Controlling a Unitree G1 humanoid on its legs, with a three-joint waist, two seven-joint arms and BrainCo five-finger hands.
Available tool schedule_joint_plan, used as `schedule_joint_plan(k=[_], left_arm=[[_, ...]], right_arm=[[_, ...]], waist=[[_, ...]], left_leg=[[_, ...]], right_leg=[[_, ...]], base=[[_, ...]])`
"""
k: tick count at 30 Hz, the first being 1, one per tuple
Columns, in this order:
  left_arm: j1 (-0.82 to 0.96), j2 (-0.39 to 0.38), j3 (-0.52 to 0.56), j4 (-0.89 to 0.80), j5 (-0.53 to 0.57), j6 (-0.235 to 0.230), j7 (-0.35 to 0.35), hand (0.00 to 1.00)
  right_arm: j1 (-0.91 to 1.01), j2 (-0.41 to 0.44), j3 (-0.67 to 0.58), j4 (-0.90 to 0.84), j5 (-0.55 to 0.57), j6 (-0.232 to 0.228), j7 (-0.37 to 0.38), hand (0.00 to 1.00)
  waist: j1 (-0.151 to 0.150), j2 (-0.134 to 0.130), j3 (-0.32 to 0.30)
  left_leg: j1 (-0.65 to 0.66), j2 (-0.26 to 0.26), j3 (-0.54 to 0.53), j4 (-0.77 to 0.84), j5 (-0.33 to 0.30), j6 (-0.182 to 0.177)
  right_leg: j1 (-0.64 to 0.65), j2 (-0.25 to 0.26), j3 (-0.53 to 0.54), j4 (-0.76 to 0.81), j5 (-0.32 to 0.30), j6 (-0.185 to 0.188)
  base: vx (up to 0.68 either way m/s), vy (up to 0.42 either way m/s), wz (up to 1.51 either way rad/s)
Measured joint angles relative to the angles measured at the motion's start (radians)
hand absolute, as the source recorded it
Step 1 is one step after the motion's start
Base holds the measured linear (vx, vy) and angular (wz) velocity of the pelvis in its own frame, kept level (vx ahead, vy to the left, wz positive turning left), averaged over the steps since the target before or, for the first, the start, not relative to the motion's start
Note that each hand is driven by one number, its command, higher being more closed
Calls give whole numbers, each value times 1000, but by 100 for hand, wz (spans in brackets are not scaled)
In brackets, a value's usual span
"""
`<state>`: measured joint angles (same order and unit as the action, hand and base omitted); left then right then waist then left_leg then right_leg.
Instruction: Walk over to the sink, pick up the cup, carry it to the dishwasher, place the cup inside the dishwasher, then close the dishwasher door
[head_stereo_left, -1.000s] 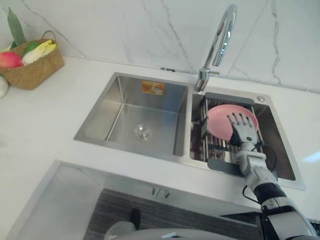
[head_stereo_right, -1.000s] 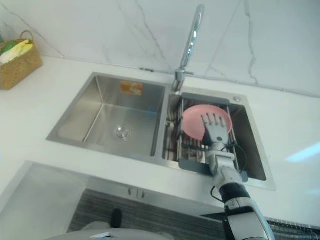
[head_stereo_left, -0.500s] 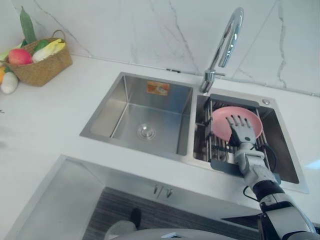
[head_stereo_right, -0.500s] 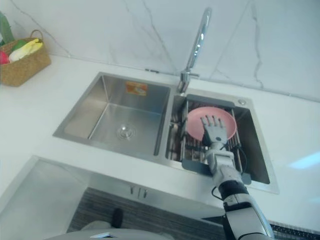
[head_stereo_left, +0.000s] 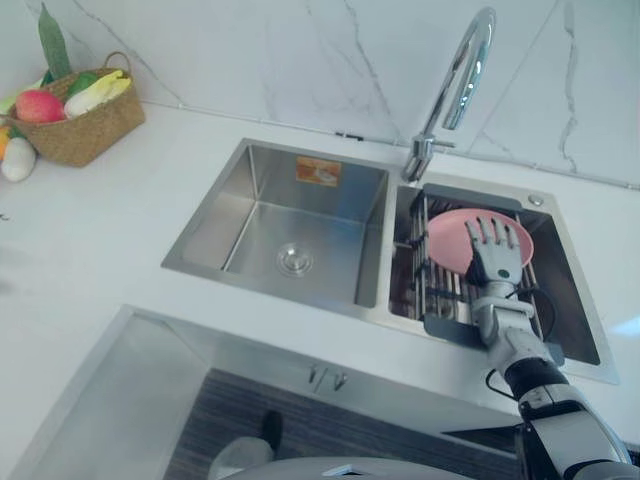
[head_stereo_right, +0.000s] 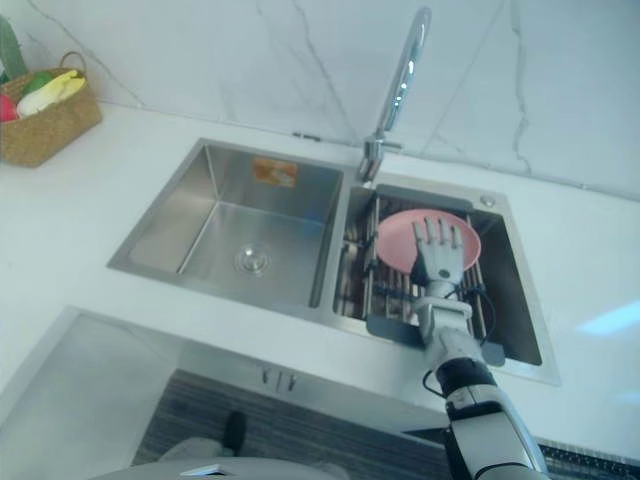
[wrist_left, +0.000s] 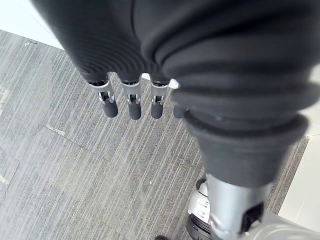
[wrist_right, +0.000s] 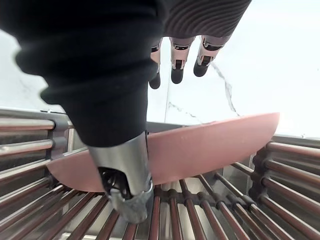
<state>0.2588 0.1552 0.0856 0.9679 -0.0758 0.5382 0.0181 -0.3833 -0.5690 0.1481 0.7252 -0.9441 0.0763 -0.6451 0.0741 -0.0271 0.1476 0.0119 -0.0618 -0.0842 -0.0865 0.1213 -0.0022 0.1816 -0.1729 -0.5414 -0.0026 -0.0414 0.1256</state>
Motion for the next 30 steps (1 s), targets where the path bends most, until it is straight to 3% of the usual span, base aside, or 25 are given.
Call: schedule_joint_plan(k=[6, 15, 16, 25, 30], left_arm=[[0, -1, 0, -8, 0, 2, 2, 0], [0, -2, 0, -14, 0, 1, 2, 0], [0, -2, 0, -14, 0, 1, 2, 0], [0, -2, 0, -13, 0, 1, 0, 0], [0, -2, 0, -13, 0, 0, 0, 0]], right_arm=[[-11, 0, -43, -2, 6, 20, -56, 0], [-19, -1, -43, -2, 5, 19, -57, 0], [-22, -1, -43, -2, 6, 20, -55, 100], [-26, -5, -42, -1, 31, 20, 67, 100], [-28, -8, -33, -1, 42, 19, 75, 100]], waist=[[0, 8, 6], [-1, 10, 8], [-1, 12, 10], [0, 12, 17], [2, 9, 19]], left_leg=[[-12, -1, -7, 0, 5, 3], [-12, -1, -12, 0, 5, 3], [-12, -1, -12, 0, 5, 3], [-11, -1, -10, 0, 5, 3], [-9, 0, -5, 0, 5, 3]], right_leg=[[-8, -1, -2, 2, 2, -1], [-6, 0, -12, 2, 3, -4], [-5, 0, -12, 2, 3, -4], [-5, 0, -10, 3, 3, -4], [-6, 0, -1, 3, 3, -4]], base=[[-4, 2, 4], [0, 0, 1], [0, 0, 0], [0, 0, 0], [0, 0, -2]])
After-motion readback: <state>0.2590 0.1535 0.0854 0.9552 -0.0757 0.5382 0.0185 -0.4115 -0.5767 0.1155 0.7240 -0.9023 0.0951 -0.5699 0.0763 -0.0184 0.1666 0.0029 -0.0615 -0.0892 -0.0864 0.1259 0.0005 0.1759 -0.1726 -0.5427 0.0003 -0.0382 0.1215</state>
